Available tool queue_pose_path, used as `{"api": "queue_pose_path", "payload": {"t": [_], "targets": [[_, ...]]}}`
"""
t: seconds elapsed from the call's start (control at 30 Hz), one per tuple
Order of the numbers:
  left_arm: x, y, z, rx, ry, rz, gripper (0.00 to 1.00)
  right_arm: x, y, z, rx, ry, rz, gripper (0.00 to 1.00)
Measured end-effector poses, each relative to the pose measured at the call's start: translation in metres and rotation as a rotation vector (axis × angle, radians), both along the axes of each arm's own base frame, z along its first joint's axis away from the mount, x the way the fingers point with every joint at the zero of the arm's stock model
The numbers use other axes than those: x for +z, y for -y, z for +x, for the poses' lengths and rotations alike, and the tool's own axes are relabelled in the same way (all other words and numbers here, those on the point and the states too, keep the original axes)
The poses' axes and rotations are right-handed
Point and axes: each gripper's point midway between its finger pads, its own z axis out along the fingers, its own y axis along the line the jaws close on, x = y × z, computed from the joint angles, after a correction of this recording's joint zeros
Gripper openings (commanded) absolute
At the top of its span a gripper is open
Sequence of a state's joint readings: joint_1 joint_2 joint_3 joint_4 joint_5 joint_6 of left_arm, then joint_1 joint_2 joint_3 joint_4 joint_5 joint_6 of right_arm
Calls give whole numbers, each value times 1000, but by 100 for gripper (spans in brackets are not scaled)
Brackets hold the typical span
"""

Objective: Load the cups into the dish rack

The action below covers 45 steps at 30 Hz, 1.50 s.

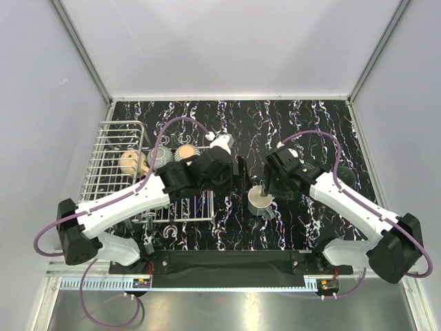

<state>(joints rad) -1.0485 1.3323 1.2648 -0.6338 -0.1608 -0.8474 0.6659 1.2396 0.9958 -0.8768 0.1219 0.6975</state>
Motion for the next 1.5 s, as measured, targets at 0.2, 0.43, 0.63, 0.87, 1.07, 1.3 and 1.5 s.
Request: {"api": "queue_pose_path", "payload": {"t": [0.2,0.43,0.63,0.87,1.07,1.3,1.5], "targets": [[-27,7,3,-4,-35,63,84,18,8,2,-5,47,-15,75],[-67,18,9,-4,-90,160,80,65,26,12,-35,179,-50,83],[-103,32,16,-9,-136,238,77,86,59,20,-103,240,-173,84],[-122,36,18,-7,-163,276,64,79,80,23,-136,213,-190,84],[-131,42,18,-6,-182,278,55,75,80,20,-117,196,-180,84],[-133,50,19,-8,-192,248,28,73,71,15,-70,171,-139,86],[-140,52,17,-20,-201,242,0,75,61,10,-27,159,-85,87]]}}
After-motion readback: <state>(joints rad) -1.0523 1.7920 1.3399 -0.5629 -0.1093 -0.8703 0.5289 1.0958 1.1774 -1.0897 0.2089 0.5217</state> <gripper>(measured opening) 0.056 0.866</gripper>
